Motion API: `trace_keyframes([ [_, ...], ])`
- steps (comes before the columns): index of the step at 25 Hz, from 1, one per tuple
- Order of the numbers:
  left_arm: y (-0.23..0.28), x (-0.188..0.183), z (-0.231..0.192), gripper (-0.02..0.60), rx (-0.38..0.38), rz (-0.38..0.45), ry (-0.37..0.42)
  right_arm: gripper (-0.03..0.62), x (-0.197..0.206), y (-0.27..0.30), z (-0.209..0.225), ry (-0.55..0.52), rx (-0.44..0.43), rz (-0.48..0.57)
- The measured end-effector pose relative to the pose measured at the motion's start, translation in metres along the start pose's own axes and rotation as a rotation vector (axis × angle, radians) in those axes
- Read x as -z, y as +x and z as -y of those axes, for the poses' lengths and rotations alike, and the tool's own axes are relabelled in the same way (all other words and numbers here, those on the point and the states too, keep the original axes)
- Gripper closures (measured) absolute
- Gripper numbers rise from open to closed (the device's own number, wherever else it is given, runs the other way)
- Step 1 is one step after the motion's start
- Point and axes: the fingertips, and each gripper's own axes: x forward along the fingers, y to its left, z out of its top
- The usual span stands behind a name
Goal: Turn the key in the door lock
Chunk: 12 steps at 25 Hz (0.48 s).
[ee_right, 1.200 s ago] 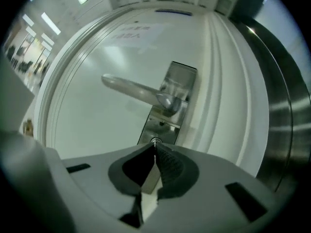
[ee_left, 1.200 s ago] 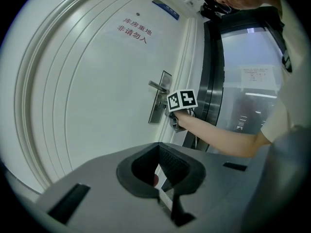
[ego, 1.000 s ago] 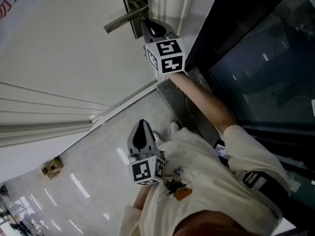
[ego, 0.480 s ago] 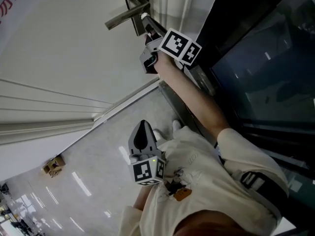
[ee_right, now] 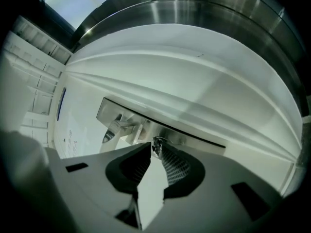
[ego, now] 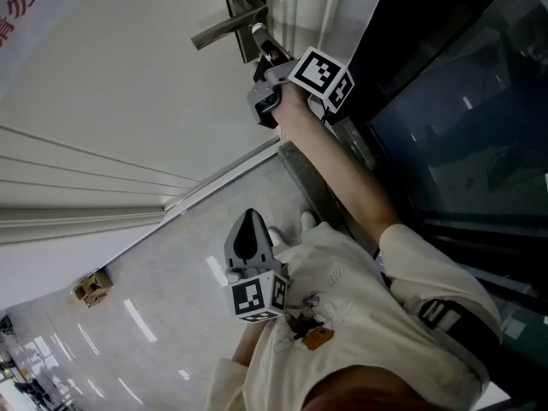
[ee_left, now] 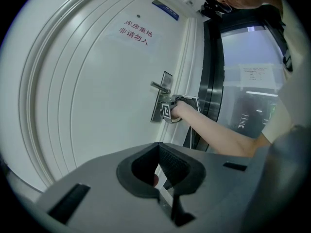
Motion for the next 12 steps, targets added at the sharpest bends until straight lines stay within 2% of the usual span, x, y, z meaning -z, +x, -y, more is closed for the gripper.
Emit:
trace_keyframes([
  [2,-0.002,0.0,0.0,0.575,-0.002,0.0,-0.002,0.503,0.001,-0.005,-0.001,-0.04,-0.004,-0.008],
  [6,-0.004,-0.001,-0.001,0.575,-0.002,0.008,0.002,0.494,0.004,-0.03,-0.012,-0.177,-0.027,-0.01],
  [12,-0.003,-0.004,0.006,0.575,0.028,0.015,0.008,0.567,0.021,-0.09,-0.066,-0.509,-0.149,-0.043],
])
